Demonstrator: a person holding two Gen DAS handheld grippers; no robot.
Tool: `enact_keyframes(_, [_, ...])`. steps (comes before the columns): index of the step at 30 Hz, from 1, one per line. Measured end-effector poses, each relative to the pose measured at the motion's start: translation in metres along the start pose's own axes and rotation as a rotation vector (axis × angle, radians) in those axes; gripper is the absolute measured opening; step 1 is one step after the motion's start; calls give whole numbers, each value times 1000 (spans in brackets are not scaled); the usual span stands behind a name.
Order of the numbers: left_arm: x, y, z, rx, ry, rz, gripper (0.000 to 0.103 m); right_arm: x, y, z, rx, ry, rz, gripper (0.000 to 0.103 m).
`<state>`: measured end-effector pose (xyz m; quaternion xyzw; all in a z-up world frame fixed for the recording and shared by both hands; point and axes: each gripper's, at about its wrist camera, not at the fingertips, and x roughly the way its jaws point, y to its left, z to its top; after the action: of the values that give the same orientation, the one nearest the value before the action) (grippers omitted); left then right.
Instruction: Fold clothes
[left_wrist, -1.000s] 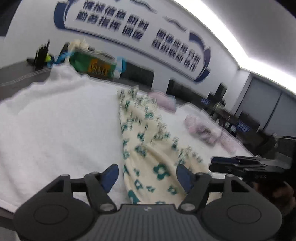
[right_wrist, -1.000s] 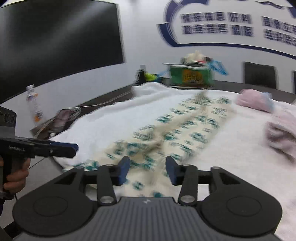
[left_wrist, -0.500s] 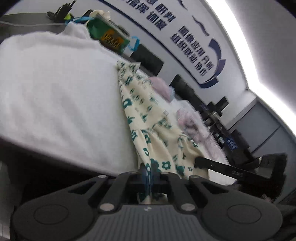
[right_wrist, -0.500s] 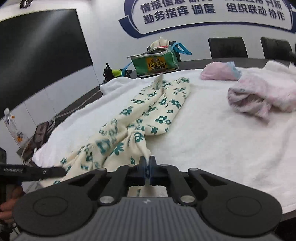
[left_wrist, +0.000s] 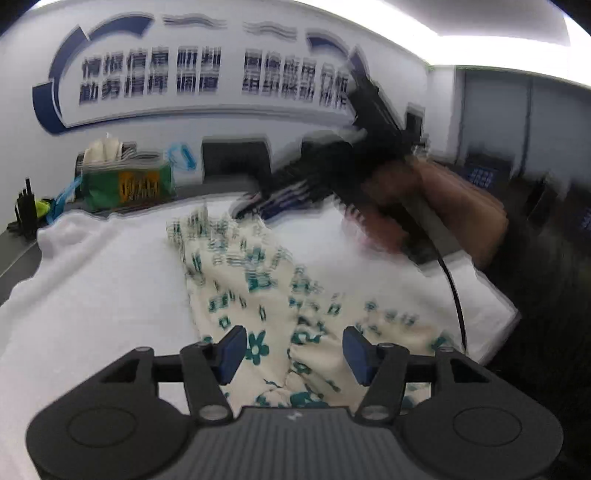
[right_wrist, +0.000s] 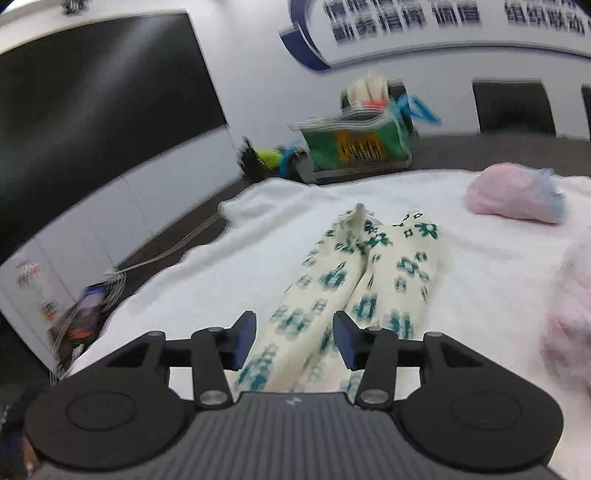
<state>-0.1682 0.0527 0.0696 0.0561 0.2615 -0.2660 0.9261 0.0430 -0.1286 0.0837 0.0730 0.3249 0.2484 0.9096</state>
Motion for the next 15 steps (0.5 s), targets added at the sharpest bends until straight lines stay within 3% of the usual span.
enact_keyframes(4, [24,-17,0,8,73,-20,57,86,-35,47,78,118,-69,47])
enact_keyframes(7, [28,-20,-3,44,112,54,55,124,-52,60,95,176,-71,47])
enact_keyframes(8, [30,-21,-4,56,127,79,27,133,-55,62,101,181,-70,47])
enact_keyframes(9, [29,-22,-4,68,134,106,6,142,-58,64,108,185,-65,45])
enact_keyframes(10, [21,-25,-4,80,114,144,6,148,-61,66,120,196,-46,37])
enact_keyframes(11, [13,-28,-3,97,90,185,5,154,-63,67,134,208,-22,3])
enact_keyframes(12, [4,-33,-2,127,58,241,5,159,-65,68,148,219,3,2])
enact_keyframes(15, [1,-37,-4,154,56,339,5,138,-81,70,215,103,55,2])
